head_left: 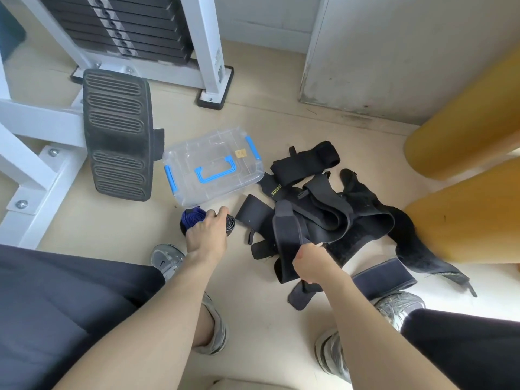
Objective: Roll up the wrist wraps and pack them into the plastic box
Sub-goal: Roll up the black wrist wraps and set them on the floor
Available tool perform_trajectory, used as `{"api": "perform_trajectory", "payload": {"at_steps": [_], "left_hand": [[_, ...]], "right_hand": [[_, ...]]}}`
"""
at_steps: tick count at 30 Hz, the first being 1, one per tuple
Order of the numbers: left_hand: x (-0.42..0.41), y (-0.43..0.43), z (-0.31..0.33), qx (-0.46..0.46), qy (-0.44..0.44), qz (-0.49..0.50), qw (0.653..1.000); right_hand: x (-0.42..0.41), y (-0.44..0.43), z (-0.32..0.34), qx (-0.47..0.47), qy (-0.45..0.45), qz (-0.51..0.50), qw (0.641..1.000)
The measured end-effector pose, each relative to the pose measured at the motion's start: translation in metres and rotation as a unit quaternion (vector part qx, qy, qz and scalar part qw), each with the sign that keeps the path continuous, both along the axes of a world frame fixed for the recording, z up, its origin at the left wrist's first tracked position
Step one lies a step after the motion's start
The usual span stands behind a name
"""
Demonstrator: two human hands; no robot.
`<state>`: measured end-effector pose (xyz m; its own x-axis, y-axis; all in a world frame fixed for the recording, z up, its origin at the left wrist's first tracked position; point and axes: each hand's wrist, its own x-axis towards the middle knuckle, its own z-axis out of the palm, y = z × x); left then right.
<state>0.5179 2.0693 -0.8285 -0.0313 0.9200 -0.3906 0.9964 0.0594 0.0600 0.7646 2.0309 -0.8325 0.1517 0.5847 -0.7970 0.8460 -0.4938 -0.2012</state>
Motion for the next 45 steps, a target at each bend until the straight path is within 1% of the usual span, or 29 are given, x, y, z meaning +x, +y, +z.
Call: {"api": "perform_trajectory", "payload": {"at_steps": [3,5,8,10,12,14,16,17,18,19,20,21,22,23,24,26,28,29,32,36,39,42,43,45], "left_hand": [[-0.003,-0.002,-0.009,0.007,0.020,0.033,0.999],[-0.006,0.002,-0.013,0.013,0.016,0.056,0.998],[-0.008,0.009,-0.015,0.025,0.007,0.089,0.996],[-0.006,0.010,-0.014,0.039,0.013,0.091,0.995],[-0.001,0.007,-0.012,0.056,0.032,0.069,0.996],[0.005,0.004,-0.009,0.067,0.031,0.054,0.996],[0.013,0.002,-0.007,0.078,-0.021,0.042,0.996],[0.019,0.000,-0.007,0.078,-0.072,0.045,0.993],[0.026,-0.003,-0.008,0.050,-0.128,0.060,0.989],[0.034,-0.004,-0.007,-0.011,-0.193,0.093,0.977],[0.042,-0.005,-0.005,-0.092,-0.264,0.145,0.949],[0.050,-0.006,-0.003,-0.169,-0.341,0.210,0.901],[0.057,-0.007,-0.003,-0.220,-0.399,0.267,0.849],[0.062,-0.009,-0.003,-0.240,-0.436,0.294,0.816],[0.067,-0.009,-0.004,-0.236,-0.454,0.296,0.806],[0.076,-0.009,-0.003,-0.200,-0.477,0.307,0.799],[0.085,-0.008,0.001,-0.169,-0.500,0.328,0.783],[0.091,-0.007,0.005,-0.159,-0.506,0.336,0.778],[0.102,-0.008,0.012,-0.148,-0.501,0.335,0.784],[0.106,-0.016,0.006,-0.208,-0.495,0.317,0.782],[0.103,-0.020,0.007,-0.226,-0.489,0.296,0.789],[0.100,-0.019,0.016,-0.201,-0.454,0.296,0.816],[0.098,-0.019,0.020,-0.184,-0.438,0.292,0.830],[0.094,-0.021,0.028,-0.150,-0.395,0.266,0.866]], "right_hand": [[0.004,0.001,0.001,-0.048,0.008,0.027,0.998],[0.011,0.001,0.000,-0.066,0.002,0.021,0.998],[0.021,-0.001,0.000,-0.036,-0.030,-0.007,0.999],[0.026,-0.001,-0.002,0.000,-0.005,-0.012,1.000],[0.026,0.001,0.000,0.021,0.031,0.007,0.999],[0.025,0.004,0.003,0.023,0.028,0.041,0.998],[0.023,0.004,0.005,0.033,0.040,0.051,0.997],[0.023,0.003,0.006,0.044,0.059,0.028,0.997],[0.021,0.001,0.007,0.055,0.082,-0.003,0.995],[0.020,0.000,0.008,0.069,0.102,-0.035,0.992],[0.018,-0.002,0.011,0.080,0.120,-0.066,0.987],[0.016,-0.004,0.015,0.086,0.140,-0.087,0.982],[0.012,-0.006,0.020,0.085,0.168,-0.108,0.976],[0.009,-0.009,0.025,0.074,0.203,-0.137,0.967],[0.006,-0.013,0.030,0.054,0.237,-0.169,0.955],[0.001,-0.026,0.041,0.015,0.297,-0.212,0.931],[-0.001,-0.041,0.048,-0.007,0.335,-0.222,0.915],[-0.001,-0.048,0.049,-0.012,0.336,-0.211,0.918],[0.003,-0.068,0.049,-0.018,0.300,-0.138,0.944],[0.007,-0.079,0.047,-0.046,0.278,-0.065,0.957],[0.005,-0.072,0.051,-0.045,0.224,0.037,0.973],[0.008,-0.068,0.060,-0.070,0.188,0.115,0.973],[0.011,-0.069,0.062,-0.079,0.179,0.128,0.972],[0.018,-0.071,0.061,-0.063,0.143,0.149,0.976]]}}
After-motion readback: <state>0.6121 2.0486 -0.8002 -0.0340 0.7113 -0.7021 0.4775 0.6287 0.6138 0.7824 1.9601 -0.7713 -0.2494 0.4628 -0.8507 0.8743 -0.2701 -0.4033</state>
